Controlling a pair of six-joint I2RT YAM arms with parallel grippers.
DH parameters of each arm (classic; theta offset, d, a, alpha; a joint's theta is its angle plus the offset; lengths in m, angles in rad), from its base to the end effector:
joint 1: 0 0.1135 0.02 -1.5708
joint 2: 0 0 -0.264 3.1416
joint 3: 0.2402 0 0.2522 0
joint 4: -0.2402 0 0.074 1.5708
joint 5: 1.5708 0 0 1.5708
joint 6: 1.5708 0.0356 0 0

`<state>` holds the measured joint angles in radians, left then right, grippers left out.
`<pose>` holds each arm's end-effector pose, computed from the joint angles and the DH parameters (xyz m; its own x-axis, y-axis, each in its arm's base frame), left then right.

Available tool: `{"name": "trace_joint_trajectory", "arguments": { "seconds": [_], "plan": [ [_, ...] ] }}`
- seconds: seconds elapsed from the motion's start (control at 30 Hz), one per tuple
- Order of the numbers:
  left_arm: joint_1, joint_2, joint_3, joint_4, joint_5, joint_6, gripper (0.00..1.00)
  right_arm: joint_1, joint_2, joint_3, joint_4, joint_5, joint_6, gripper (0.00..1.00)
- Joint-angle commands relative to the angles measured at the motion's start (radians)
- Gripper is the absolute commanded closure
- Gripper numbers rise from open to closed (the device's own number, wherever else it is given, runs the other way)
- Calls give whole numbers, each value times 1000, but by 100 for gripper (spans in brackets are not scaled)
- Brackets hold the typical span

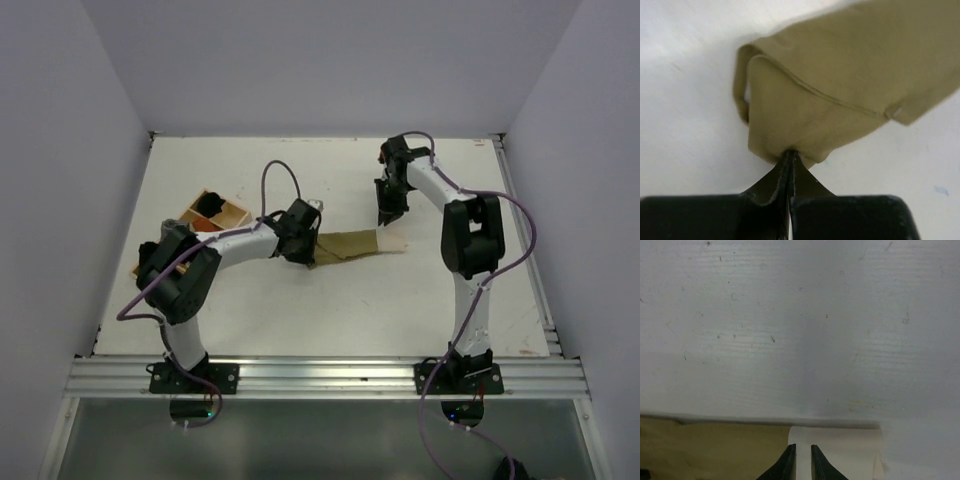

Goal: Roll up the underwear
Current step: Fold the underwear

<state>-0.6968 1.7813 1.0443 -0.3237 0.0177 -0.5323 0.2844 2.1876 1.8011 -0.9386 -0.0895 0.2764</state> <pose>0.2683 -0.2254 0.1558 -0.9057 0.0963 -0.4129 0.2189 0.9401 -0.2611 0.4299 0.1290 0.1859 -0.9776 -0.0026 -0.2103 -0.0348 0.9881 0.1498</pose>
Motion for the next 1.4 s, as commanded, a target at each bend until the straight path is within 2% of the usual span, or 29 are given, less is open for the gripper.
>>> {"name": "trace_joint_trajectory", "arguments": {
  "seconds": [0.0, 0.03, 0.13, 0.2, 0.23, 0.3, 0.47, 0.6, 0.8, 1.07, 1.37],
  "plan": [
    [86, 119, 127, -35, -248, 132, 100, -19, -121, -26, 18, 40, 18, 78],
    [112, 182, 228, -43, -262, 143, 100, -24, -127, -32, 18, 48, 18, 78],
    [144, 286, 386, -101, -305, 155, 100, -42, -124, -17, 15, 45, 24, 78],
    [154, 309, 518, -144, -312, 140, 100, -48, -109, 0, 15, 39, 26, 78],
    [158, 306, 542, -147, -309, 135, 93, -50, -98, 21, 15, 39, 23, 78],
    [158, 291, 576, -141, -289, 124, 89, -51, -54, 46, -2, 39, 21, 78],
    [157, 172, 511, -146, -205, 95, 87, -56, 7, 81, -5, 39, 4, 78],
    [155, 8, 354, -129, -170, 81, 86, -74, 32, 61, 18, 53, -9, 78],
    [158, -146, 276, -153, -168, 100, 86, -79, 18, -32, 60, 80, -40, 79],
    [168, -215, 304, -186, -61, 63, 86, -53, -153, -363, 165, 76, 4, 81],
    [191, -235, 200, -160, 31, 89, 85, 156, -321, -591, 241, 40, 167, 82]
  ]
}}
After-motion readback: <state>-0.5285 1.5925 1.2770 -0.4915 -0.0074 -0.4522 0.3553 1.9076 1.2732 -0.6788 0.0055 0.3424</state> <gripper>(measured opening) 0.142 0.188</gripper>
